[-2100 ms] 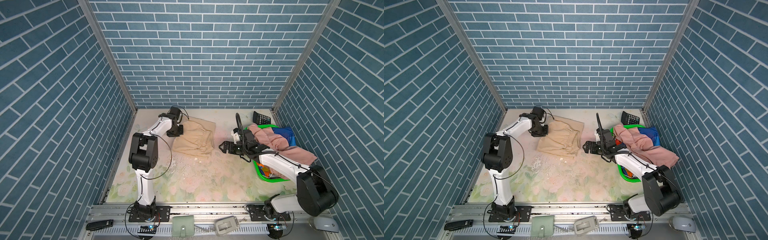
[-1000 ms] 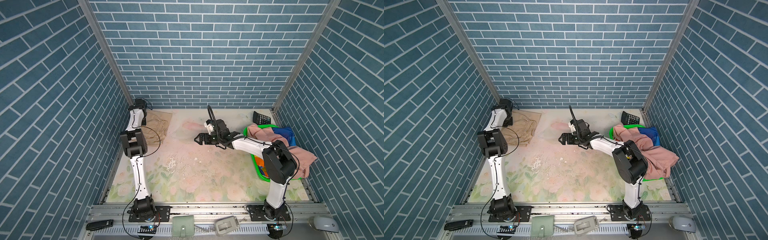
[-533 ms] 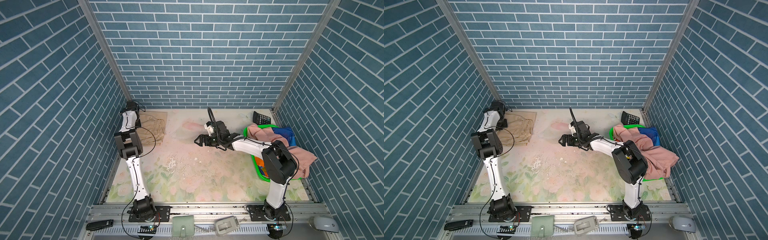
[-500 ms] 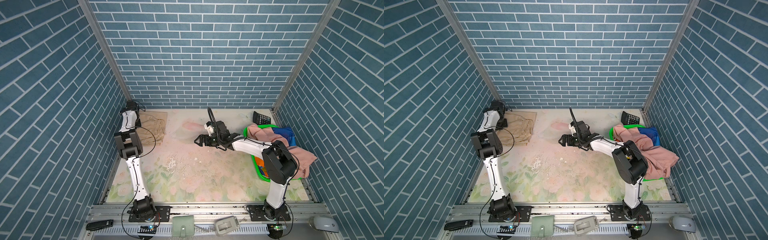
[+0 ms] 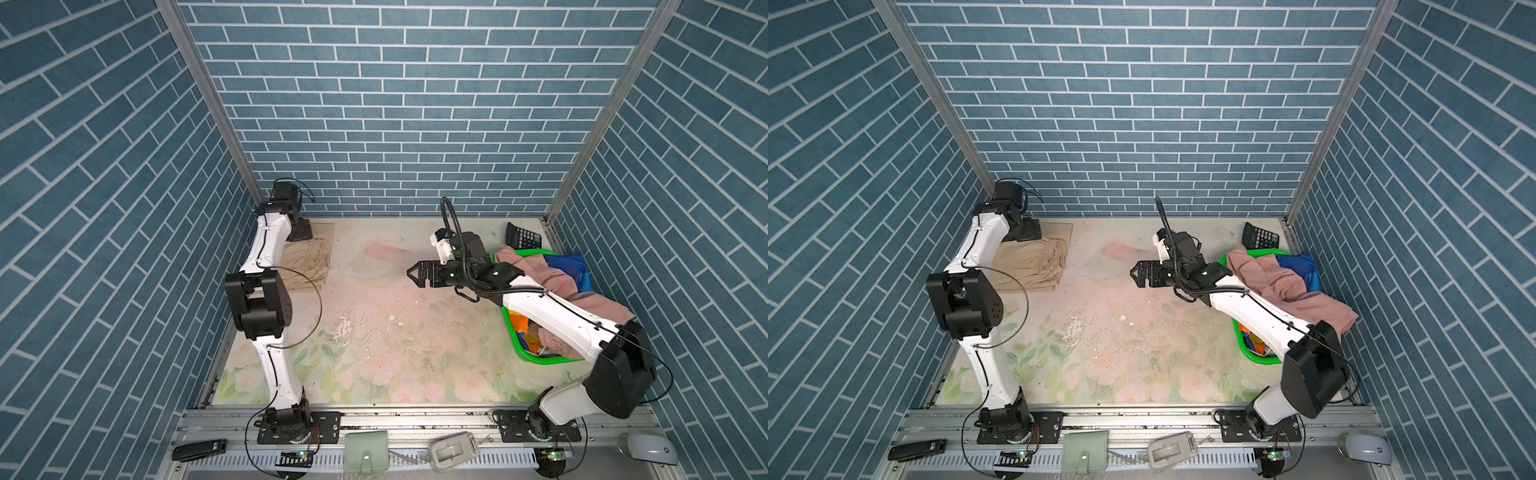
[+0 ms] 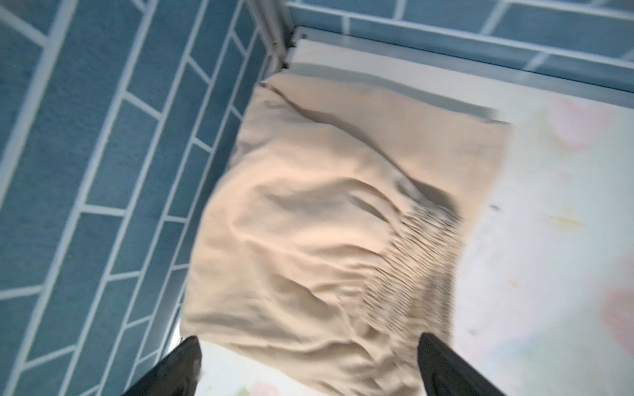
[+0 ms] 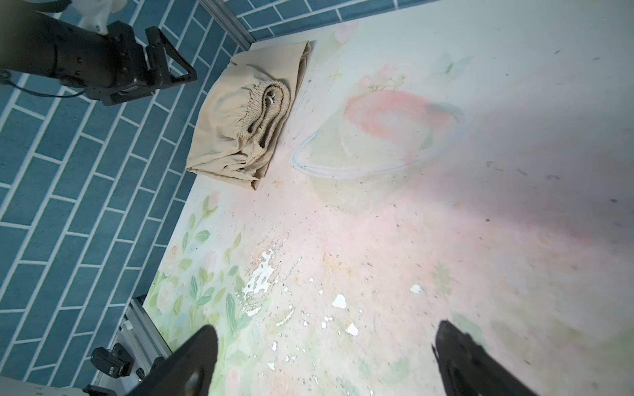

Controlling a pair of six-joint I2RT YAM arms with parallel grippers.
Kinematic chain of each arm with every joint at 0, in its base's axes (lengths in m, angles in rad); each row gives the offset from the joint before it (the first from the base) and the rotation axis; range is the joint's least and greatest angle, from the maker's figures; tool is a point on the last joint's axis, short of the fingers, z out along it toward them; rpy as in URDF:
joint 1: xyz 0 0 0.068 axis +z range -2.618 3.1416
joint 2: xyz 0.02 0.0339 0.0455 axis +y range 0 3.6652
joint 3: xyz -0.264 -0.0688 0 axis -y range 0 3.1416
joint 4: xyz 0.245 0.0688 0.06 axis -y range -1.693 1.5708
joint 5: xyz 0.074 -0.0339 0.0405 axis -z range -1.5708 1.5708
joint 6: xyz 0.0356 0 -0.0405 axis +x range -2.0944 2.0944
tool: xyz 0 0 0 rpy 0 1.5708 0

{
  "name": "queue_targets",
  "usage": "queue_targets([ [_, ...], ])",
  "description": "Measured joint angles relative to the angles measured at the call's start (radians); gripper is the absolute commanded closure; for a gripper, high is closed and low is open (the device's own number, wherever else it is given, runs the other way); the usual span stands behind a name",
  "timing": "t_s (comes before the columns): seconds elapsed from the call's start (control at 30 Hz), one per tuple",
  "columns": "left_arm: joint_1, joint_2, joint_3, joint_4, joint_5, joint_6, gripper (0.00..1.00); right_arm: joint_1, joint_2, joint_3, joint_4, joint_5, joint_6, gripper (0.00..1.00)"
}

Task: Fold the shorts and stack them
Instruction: 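Reach the right gripper into the green basket and lift the pink garment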

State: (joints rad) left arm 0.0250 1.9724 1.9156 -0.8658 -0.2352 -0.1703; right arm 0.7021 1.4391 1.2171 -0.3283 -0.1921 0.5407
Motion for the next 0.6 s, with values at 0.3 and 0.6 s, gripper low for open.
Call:
queue_targets([
  [0.3,-0.545,-0.307,-0.133,0.133,-0.128,0.017,0.00,-0.225,-0.370,-0.124,-0.297,0.264,-0.023,0.01],
  [0.6,-0.941,-0.267,-0.174,0.216,-0.372,0.108,0.00,-0.383,-0.644,-0.236,-0.518,0.508,-0.012,0.01],
])
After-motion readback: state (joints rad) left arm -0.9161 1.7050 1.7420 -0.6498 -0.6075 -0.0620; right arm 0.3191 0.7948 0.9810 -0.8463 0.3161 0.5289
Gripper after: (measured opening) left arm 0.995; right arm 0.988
